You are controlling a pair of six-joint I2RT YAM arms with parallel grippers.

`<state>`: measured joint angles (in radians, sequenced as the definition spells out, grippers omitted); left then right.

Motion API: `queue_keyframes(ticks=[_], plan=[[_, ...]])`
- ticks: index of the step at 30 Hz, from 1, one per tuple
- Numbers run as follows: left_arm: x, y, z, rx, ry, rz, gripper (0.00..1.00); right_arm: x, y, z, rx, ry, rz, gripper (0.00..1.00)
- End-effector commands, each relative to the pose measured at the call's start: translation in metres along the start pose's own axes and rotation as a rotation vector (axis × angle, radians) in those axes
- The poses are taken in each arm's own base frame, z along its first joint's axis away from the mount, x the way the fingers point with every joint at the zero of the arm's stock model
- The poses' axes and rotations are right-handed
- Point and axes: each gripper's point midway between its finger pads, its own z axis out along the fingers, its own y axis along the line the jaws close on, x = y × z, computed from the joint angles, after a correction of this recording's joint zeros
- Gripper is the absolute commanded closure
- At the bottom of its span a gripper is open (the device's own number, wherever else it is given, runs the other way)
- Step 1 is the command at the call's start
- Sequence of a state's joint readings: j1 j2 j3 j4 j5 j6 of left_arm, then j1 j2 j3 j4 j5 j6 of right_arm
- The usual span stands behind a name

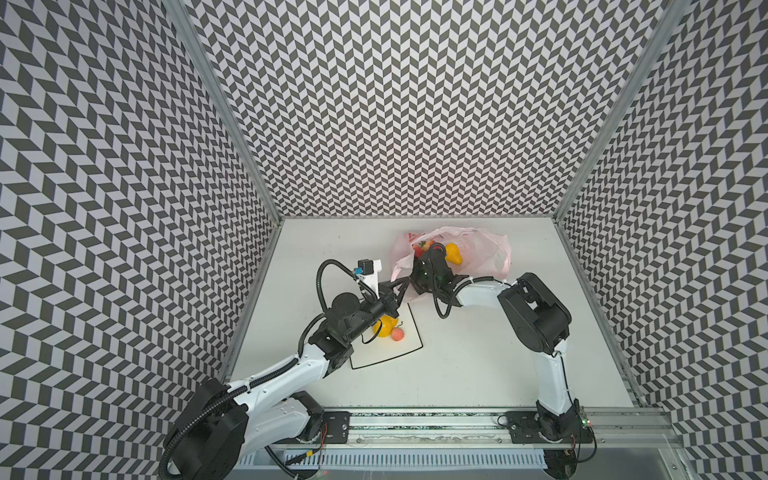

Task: Take the fake fruits out of the plastic bag

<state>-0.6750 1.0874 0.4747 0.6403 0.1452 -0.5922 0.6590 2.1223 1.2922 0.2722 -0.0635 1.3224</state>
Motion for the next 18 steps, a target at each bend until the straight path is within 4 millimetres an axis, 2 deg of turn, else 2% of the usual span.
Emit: queue_keyframes(ticks=[1, 6, 11, 18], plan=[[-0.002, -0.014, -0.003, 0.053, 0.015, 0.024, 1.00, -0.004, 0.007, 0.011, -0.043, -0.036, 0.099, 0.09], [0.002, -0.031, -0.004, 0.128, 0.065, 0.045, 1.00, -0.007, 0.003, 0.027, -0.032, -0.064, 0.129, 0.06], [0.007, -0.040, -0.007, 0.178, 0.095, 0.044, 1.00, -0.004, 0.002, 0.043, -0.021, -0.069, 0.141, 0.09], [0.010, -0.050, -0.012, 0.217, 0.111, 0.048, 1.00, -0.006, -0.007, 0.053, 0.002, -0.101, 0.136, 0.27]])
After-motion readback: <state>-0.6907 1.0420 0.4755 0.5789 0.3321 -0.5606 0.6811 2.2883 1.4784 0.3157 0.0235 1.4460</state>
